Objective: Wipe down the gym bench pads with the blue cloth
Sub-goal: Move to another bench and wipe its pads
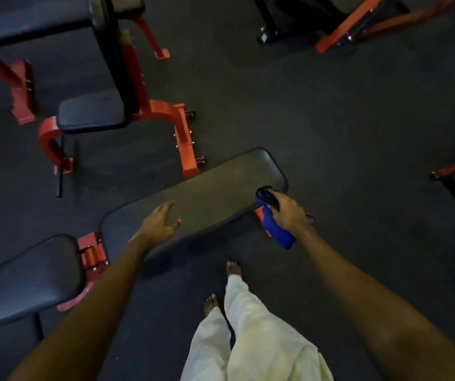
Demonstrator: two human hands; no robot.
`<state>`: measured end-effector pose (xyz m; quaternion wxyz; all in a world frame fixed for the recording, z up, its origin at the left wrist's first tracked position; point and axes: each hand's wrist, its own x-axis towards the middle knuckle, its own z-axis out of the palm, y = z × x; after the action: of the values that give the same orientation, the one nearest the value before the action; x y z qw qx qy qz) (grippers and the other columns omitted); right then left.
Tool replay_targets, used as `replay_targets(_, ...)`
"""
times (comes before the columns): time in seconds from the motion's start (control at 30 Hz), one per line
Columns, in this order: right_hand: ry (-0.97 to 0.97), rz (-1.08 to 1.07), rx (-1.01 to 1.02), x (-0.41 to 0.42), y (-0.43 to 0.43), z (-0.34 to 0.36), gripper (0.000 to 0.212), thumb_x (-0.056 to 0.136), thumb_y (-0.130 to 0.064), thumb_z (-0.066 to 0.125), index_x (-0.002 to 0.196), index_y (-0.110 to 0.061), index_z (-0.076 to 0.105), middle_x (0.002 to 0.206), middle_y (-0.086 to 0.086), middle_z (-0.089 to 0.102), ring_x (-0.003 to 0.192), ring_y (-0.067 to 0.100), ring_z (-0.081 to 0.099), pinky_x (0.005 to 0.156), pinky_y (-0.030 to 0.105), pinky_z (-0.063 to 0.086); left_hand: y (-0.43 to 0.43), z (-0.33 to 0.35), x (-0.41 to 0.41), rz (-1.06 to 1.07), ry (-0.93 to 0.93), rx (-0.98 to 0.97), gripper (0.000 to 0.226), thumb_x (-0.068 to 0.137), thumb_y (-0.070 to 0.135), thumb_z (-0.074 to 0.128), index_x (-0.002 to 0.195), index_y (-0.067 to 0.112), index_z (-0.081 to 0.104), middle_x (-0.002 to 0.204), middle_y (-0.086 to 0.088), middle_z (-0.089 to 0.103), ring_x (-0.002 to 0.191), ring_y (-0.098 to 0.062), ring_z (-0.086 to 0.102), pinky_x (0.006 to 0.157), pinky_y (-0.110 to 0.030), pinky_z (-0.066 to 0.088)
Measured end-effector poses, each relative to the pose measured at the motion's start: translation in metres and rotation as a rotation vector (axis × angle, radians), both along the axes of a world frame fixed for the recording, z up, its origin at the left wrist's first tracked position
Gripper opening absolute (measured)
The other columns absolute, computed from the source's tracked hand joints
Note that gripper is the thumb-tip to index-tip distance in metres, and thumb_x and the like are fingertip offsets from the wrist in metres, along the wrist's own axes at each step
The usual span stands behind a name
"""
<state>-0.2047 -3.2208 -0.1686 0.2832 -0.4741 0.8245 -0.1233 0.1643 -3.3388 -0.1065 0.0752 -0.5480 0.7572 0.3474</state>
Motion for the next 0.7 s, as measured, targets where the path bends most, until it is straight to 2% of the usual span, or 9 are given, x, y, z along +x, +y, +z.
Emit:
replay_targets(0.2, -0.078, -0.152, 0.057, -0.043, -0.053, -0.080, 0.053, 0.098, -0.027, 0.060, 0.150, -0.025, 0.045, 0.145, 0.009, 0.056, 0.129, 0.038, 0.054, 0.104, 0.053, 0.046, -0.073, -0.065, -0.070, -0.045, -0.064, 0.093, 0.068, 0.103, 0.032, 0.058, 0.160, 0.009, 0.028, 0.164, -0.017, 0.029, 0.150, -0.031, 0.031, 0.120, -0.033, 0.024)
replay_targets(0.4, -0.093, -0.198, 0.096, -0.069, -0.072, -0.136, 0.055, 0.097, -0.020, 0.061, 0.149, -0.021, 0.047, 0.146, 0.010, 0.056, 0.131, 0.036, 0.054, 0.106, 0.051, 0.046, -0.127, -0.131, -0.136, -0.122, -0.139, 0.186, 0.067, 0.104, 0.036, 0.056, 0.160, 0.010, 0.029, 0.162, -0.020, 0.033, 0.148, -0.034, 0.034, 0.118, -0.037, 0.026)
replay_targets(0.57, -0.016, -0.274, -0.033, -0.081, -0.096, -0.185, 0.059, 0.094, -0.019, 0.063, 0.150, -0.022, 0.047, 0.153, 0.008, 0.049, 0.139, 0.030, 0.048, 0.111, 0.051, 0.042, -0.168, -0.200, -0.182, -0.247, -0.167, 0.116, 0.072, 0.101, 0.051, 0.054, 0.160, 0.016, 0.030, 0.165, -0.014, 0.028, 0.150, -0.035, 0.031, 0.122, -0.046, 0.026)
replay_targets(0.7, 0.049, -0.346, -0.148, -0.084, -0.123, -0.223, 0.063, 0.093, -0.020, 0.061, 0.153, -0.024, 0.041, 0.158, 0.006, 0.043, 0.145, 0.028, 0.041, 0.114, 0.054, 0.039, -0.207, -0.263, -0.207, -0.314, -0.132, -0.023, 0.093, 0.089, 0.068, 0.039, 0.157, 0.005, 0.034, 0.161, -0.024, 0.032, 0.146, -0.043, 0.035, 0.119, -0.053, 0.032)
